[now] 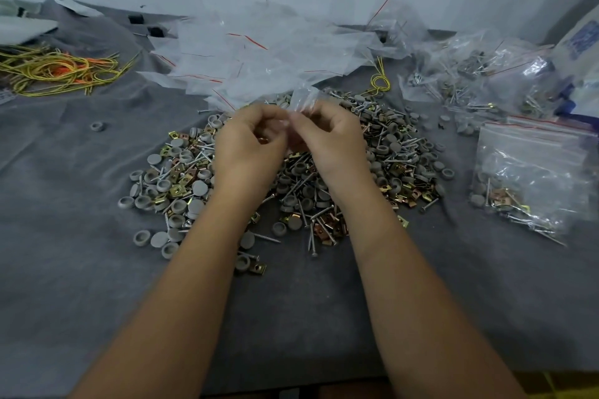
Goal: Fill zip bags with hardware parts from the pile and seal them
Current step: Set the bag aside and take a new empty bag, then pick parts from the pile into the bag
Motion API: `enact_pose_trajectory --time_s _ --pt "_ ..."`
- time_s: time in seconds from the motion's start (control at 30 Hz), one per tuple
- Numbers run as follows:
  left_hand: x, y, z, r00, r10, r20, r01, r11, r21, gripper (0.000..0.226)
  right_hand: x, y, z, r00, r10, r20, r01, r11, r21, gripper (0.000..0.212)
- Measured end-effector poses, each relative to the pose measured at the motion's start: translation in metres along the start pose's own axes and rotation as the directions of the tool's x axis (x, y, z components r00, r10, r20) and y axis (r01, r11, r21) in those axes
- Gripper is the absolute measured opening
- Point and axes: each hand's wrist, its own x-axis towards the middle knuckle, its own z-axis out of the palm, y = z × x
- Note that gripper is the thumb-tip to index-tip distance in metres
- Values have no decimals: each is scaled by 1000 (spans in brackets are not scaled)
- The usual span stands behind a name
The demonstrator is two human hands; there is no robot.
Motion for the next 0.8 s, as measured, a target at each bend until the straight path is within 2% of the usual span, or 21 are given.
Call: enact_pose_trajectory --time_s 0.07,0.13,0.23,0.3,0.33,0.37,0.43,0.5,0.53,0.6,0.67,0.73,0.8 --pt "0 -5 2 999 14 43 -16 999 45 15 0 1 1 995 -96 -18 94 991 -98 14" --pt "1 -7 1 1000 21 11 -22 995 93 13 -1 2 2 982 -191 -13 186 968 -171 8" --pt "0 -3 -3 966 143 -214 -120 986 119 23 -1 3 2 955 -291 -52 267 925 -270 7" --pt "-1 2 -9 884 261 -388 -240 965 102 25 -2 4 4 938 -322 -126 271 911 -311 14" --pt "-3 4 -10 843 332 -423 -302 943 137 24 -2 4 4 934 -326 -149 268 910 -316 17" --pt "-4 3 -11 813 412 -412 -363 911 193 20 -2 4 5 932 -329 -150 267 905 -330 18" --pt "-5 -2 -11 777 564 -280 -456 811 366 12 -2 5 3 950 -300 -89 252 902 -352 16" --pt "-4 -5 -12 768 623 -151 -485 719 497 21 -1 5 -1 973 -227 -42 200 922 -333 13" --pt "-2 -6 -13 766 627 -142 -484 708 515 25 0 5 -3 979 -200 -46 175 930 -323 14" --pt "1 -5 -18 737 641 -216 -474 717 510 28 0 3 -5 978 -194 -75 163 939 -304 18" --pt "4 -3 -22 690 664 -287 -477 716 509 27 -4 3 -3 969 -242 -55 212 921 -326 24" --pt "3 0 -21 661 688 -298 -489 697 525 34 -7 4 1 961 -278 10 259 881 -397 22" --pt "2 -2 -18 647 713 -270 -528 674 516 32 -6 6 4 958 -283 40 270 850 -453 21"
